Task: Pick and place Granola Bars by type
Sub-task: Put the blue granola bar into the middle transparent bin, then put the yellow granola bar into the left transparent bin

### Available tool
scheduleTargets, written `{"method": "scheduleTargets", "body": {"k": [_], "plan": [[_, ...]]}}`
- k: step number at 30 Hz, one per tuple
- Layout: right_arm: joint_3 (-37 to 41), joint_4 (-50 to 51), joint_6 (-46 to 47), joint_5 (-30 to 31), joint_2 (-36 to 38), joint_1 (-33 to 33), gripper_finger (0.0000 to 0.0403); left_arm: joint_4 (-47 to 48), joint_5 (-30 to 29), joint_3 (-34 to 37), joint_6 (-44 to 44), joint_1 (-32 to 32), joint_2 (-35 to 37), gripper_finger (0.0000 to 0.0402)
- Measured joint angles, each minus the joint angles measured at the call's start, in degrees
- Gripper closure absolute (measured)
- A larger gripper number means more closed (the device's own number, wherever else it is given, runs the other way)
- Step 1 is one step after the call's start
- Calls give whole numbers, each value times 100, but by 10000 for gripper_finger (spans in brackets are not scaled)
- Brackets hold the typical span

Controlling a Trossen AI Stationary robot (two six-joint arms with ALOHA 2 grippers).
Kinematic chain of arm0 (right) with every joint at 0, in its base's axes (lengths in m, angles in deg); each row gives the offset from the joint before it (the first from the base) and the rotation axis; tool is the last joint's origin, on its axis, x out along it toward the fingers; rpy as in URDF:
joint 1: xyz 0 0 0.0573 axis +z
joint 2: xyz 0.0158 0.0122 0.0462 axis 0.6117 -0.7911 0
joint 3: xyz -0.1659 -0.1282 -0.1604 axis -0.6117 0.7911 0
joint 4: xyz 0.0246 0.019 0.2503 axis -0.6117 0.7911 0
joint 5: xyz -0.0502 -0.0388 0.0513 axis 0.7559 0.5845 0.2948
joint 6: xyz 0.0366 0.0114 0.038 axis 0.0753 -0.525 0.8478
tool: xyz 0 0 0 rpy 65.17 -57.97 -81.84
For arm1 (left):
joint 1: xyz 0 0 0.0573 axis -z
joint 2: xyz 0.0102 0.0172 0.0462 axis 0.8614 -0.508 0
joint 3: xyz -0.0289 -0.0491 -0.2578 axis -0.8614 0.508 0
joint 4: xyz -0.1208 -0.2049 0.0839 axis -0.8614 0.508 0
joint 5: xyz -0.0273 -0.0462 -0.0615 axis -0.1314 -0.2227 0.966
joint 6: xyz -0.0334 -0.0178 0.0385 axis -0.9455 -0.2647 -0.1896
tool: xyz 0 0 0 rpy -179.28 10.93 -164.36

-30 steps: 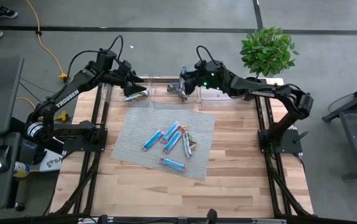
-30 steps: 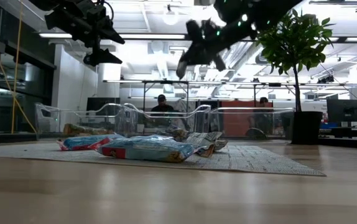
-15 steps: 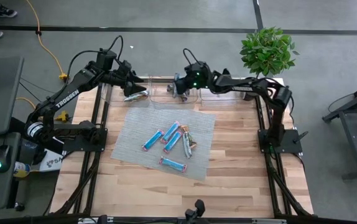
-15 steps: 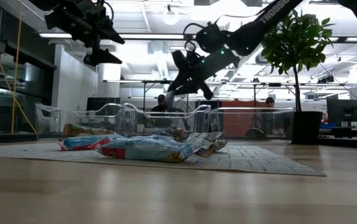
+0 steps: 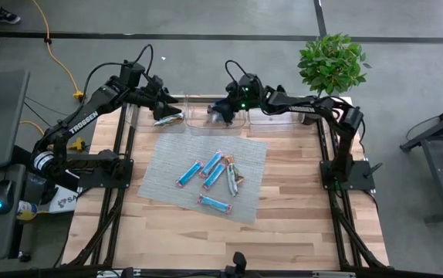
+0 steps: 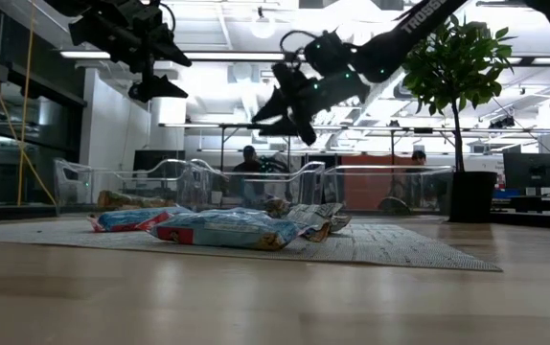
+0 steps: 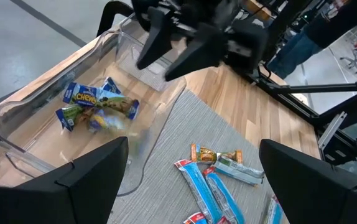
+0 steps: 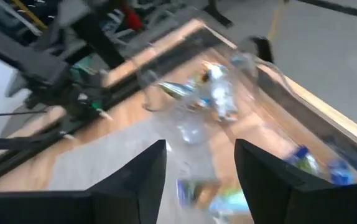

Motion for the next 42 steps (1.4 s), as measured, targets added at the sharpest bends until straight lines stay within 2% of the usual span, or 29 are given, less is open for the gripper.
{"method": "scheduleTargets", "body": {"k": [6, 11, 19, 22, 25, 29, 35, 38, 42], "plan": [[-7, -49, 160, -233, 311, 65, 225, -7, -3, 2, 0, 0, 0, 44], [-11, 53, -136, -507, 737, 545, 225, -34, -18, 2, 2, 0, -2, 44], [-11, 1772, -1177, -266, 961, 1609, 225, -45, -24, 1, 46, 0, -2, 44], [-9, 2435, -1430, 120, 957, 2056, 225, -46, -25, 0, 79, 0, -2, 44], [-9, 2742, -1260, 497, 957, 2434, 225, -46, -25, 0, 98, 0, -2, 44], [-9, 2882, -676, 951, 954, 2845, 226, -46, -21, 1, 105, 0, -2, 44], [-350, 3073, -490, 1381, 851, 3331, 226, -44, -22, 2, 155, 0, -2, 44], [-823, 3844, -399, 1644, 597, 3457, 226, -44, -22, 2, 155, 0, -2, 44], [-1523, 5246, 595, 2333, 179, 3399, 226, -19, -16, 2, 155, 0, -2, 44]]}}
